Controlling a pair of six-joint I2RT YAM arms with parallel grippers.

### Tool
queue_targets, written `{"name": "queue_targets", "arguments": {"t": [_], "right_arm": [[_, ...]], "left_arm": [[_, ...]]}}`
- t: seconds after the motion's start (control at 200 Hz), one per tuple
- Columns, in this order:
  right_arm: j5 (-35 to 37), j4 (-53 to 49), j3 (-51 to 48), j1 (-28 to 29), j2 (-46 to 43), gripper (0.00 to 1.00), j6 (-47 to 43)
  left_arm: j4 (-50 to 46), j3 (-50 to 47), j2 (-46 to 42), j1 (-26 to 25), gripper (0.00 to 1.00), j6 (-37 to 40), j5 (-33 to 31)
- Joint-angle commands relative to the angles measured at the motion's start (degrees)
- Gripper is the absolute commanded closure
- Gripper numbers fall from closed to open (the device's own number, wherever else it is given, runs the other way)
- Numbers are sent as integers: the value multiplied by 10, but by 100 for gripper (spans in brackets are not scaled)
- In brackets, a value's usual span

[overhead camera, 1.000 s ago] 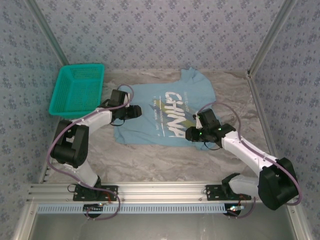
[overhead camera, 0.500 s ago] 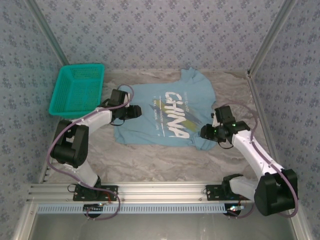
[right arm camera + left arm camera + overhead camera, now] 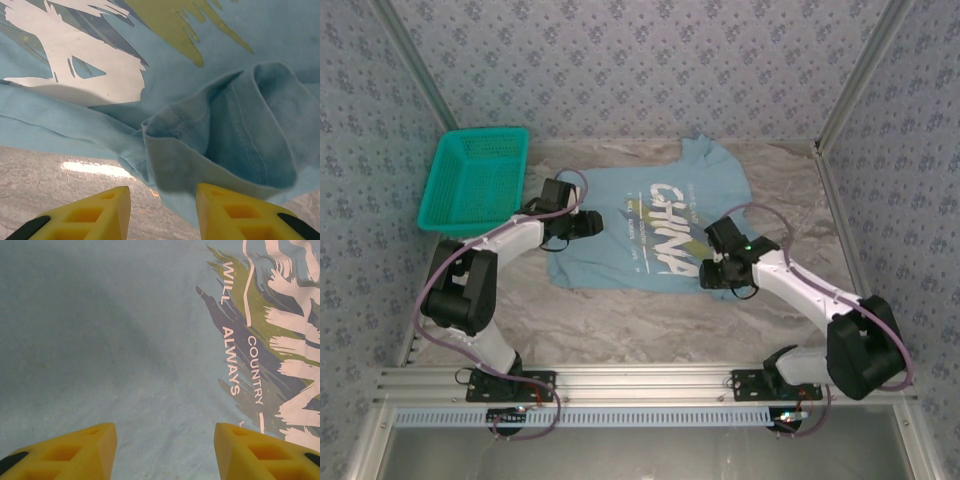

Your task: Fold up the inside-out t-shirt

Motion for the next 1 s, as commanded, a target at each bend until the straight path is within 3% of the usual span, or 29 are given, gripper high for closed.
{"name": "queue_targets", "arguments": {"t": [0.0,0.165,0.255,0.445,0.635,0.824,0.999], "right_arm": [[38,3,26,12,28,59,-10],[-9,24,40,21,72,62,-21],[-45,25,24,10,29,62,-19],[-116,29,-32,-103,-92,62,-5],[-170,34,-75,-233,-81,66,16],[-201,92,-88,-286,-40,68,17],[-200,111,-98,-299,-15,67,4]], "left_arm": [[-15,3,-22,-2,46,11,-5],[-17,2,-23,-2,46,14,-7],[-24,4,-24,-2,46,16,-7],[-21,10,-17,-2,46,16,-5],[-21,13,-16,-3,46,14,-2],[-26,11,-23,-3,46,14,-6],[-27,11,-23,-3,46,15,-8]]}}
